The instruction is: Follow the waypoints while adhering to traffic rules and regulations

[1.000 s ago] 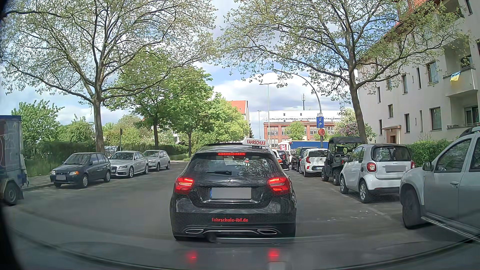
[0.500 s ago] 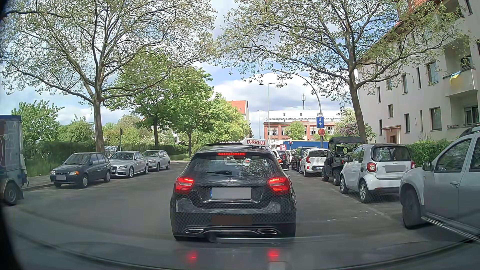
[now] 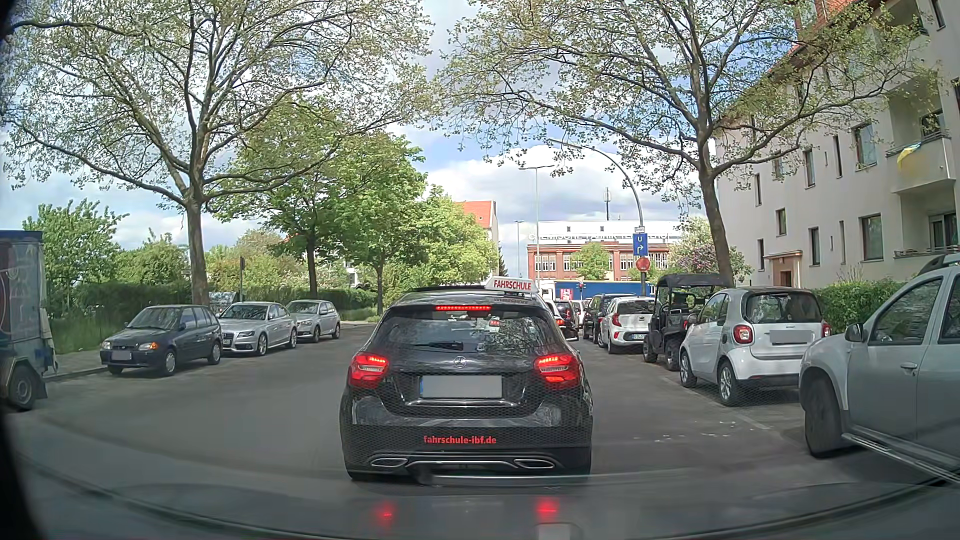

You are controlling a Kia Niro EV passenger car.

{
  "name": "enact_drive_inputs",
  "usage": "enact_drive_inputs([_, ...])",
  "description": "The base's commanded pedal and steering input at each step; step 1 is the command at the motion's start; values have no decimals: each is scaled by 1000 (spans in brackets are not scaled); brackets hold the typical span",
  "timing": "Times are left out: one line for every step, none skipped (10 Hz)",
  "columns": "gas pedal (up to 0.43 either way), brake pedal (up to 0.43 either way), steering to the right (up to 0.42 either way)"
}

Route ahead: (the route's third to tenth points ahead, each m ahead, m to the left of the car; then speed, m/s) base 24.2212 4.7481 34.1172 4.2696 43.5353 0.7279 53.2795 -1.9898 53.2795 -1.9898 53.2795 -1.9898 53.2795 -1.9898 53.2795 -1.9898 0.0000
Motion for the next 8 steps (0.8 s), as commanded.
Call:
enact_drive_inputs([0, 402, 2])
enact_drive_inputs([0, 402, 2])
enact_drive_inputs([0, 402, 2])
enact_drive_inputs([0, 402, 2])
enact_drive_inputs([0, 402, 2])
enact_drive_inputs([0, 402, 2])
enact_drive_inputs([0, 402, 2])
enact_drive_inputs([0, 402, 2])
